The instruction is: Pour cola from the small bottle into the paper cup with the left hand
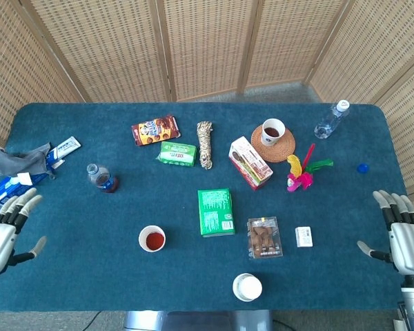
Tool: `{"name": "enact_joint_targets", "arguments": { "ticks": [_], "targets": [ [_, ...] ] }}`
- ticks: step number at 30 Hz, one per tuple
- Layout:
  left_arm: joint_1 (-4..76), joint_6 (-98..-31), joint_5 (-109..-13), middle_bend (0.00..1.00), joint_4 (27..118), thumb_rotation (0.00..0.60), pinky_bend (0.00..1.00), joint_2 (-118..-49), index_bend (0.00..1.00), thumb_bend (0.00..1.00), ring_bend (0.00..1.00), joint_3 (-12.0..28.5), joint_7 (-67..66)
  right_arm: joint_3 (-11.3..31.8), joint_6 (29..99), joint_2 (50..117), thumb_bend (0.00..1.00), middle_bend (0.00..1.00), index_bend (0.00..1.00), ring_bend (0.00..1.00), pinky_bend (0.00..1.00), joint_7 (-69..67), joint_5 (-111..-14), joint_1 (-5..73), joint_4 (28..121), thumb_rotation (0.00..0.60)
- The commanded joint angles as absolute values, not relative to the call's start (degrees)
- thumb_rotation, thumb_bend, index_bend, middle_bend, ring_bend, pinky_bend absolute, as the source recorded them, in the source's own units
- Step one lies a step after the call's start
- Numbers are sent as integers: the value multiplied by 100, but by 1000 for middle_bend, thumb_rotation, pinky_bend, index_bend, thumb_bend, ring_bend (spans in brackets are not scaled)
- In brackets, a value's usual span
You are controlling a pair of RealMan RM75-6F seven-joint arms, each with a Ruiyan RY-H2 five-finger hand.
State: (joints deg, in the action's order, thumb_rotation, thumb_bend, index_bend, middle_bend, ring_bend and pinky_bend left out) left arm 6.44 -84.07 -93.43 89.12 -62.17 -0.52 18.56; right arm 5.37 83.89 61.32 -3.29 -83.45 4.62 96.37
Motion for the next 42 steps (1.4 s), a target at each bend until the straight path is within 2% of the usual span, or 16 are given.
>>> {"name": "enact_joint_targets", "arguments": {
  "ticks": [1,9,16,22,42],
  "targets": [
    [851,-8193,-9105,0,8068,600,0,-6590,0,412,0,94,3031,511,8393,6118,0,0,0,0,63,-367,-8393,458,9655,600],
    [1072,-7784,-8602,0,6969,600,0,-7229,0,373,0,364,4335,489,8422,6087,0,0,0,0,62,-428,-8458,445,9685,600],
    [1328,-7282,-8283,0,6311,600,0,-7754,0,372,0,535,4742,469,8410,6086,0,0,0,0,62,-428,-8485,450,9695,600],
    [1537,-6806,-8104,0,6053,600,0,-8018,0,372,0,594,4874,479,8392,6084,0,0,0,0,63,-448,-8451,456,9682,600],
    [2307,-5958,-7972,0,5604,600,0,-8534,0,372,0,833,4798,493,8335,6073,0,0,0,0,62,-499,-8370,466,9658,600]
  ]
}}
